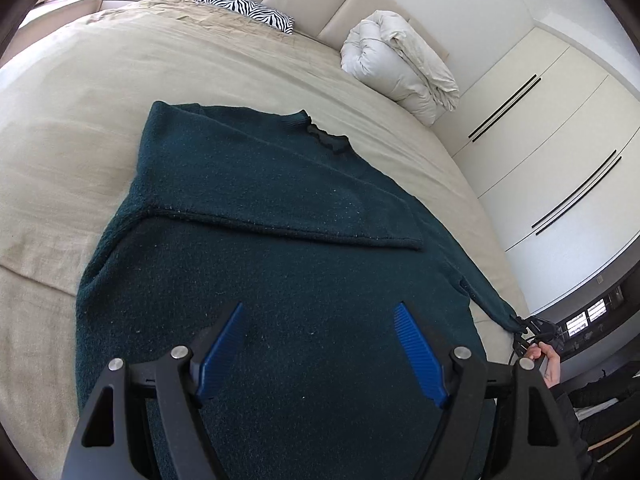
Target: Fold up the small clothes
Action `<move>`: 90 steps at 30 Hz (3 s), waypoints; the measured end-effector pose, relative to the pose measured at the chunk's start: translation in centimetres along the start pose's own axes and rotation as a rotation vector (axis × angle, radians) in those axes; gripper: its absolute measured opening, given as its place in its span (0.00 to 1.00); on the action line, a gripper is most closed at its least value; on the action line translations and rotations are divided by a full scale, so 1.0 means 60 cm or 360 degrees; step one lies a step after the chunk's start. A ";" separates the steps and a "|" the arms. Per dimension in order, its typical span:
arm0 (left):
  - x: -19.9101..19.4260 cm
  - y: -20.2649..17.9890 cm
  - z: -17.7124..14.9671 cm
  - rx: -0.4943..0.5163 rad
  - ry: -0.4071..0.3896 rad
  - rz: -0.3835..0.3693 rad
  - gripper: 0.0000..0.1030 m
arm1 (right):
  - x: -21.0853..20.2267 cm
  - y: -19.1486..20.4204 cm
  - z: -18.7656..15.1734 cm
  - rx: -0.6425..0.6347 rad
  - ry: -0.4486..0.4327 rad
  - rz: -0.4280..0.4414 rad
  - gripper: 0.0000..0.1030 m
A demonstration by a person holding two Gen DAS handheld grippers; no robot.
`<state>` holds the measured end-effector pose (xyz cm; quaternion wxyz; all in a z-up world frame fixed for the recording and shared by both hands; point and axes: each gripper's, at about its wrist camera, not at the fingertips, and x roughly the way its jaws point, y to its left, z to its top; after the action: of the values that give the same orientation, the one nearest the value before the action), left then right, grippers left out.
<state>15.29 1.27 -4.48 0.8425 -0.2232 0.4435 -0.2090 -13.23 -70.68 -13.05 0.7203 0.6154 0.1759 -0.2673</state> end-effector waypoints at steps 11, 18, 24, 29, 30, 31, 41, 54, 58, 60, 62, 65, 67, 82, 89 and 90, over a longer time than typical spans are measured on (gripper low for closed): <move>0.042 -0.017 0.061 -0.0159 0.0051 -0.0288 0.76 | 0.012 0.407 -0.319 -0.1465 0.0189 -0.0080 0.08; 0.098 -0.013 0.064 -0.0408 0.0166 -0.0546 0.82 | 0.060 0.458 -0.686 -0.2220 0.0473 -0.0062 0.08; 0.145 -0.011 0.060 -0.0529 0.0263 -0.0613 0.89 | 0.085 0.380 -0.785 -0.2234 0.0655 -0.0153 0.11; 0.203 -0.034 0.053 -0.0545 0.0420 -0.0562 0.88 | 0.097 0.379 -0.790 -0.2150 0.0671 -0.0129 0.11; 0.210 -0.042 0.054 -0.0534 0.0425 -0.0551 0.85 | 0.100 0.374 -0.787 -0.2148 0.0673 -0.0126 0.11; 0.215 -0.047 0.054 -0.0534 0.0434 -0.0555 0.81 | 0.107 0.371 -0.784 -0.2144 0.0681 -0.0124 0.11; 0.216 -0.095 0.083 -0.0284 0.0486 -0.0433 0.09 | 0.043 0.322 -0.711 -0.1879 0.0765 0.0094 0.57; 0.087 -0.131 0.246 0.0248 0.0174 -0.0201 0.08 | 0.040 0.219 -0.594 -0.1267 0.0885 0.0188 0.57; 0.091 -0.029 0.261 0.0077 0.0190 -0.0096 0.08 | 0.047 0.207 -0.582 -0.1201 0.0886 0.0218 0.57; 0.102 0.018 0.261 0.0013 0.0203 -0.0027 0.08 | 0.047 0.204 -0.579 -0.1187 0.0887 0.0219 0.57; 0.118 0.054 0.262 -0.0038 0.0222 0.0013 0.08 | 0.048 0.203 -0.579 -0.1195 0.0883 0.0213 0.57; 0.139 0.089 0.250 -0.0082 0.0242 0.0020 0.08 | 0.048 0.205 -0.582 -0.1215 0.0877 0.0203 0.57; 0.152 0.098 0.245 -0.0086 0.0256 0.0032 0.08 | 0.048 0.204 -0.582 -0.1221 0.0877 0.0201 0.57; 0.188 0.138 0.220 -0.0192 0.0292 -0.0045 0.09 | 0.106 0.268 -0.522 -0.0878 0.0901 0.0272 0.64; 0.187 0.138 0.221 -0.0211 0.0286 -0.0074 0.09 | 0.199 0.269 -0.448 -0.0317 0.0845 0.0224 0.64; 0.188 0.137 0.221 -0.0220 0.0286 -0.0086 0.09 | 0.200 0.271 -0.440 -0.0312 0.0818 0.0226 0.64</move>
<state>33.59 4.30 -9.76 0.7759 -0.2732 0.5245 -0.2197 8.10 -45.17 -11.93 0.7251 0.6012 0.3343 -0.0330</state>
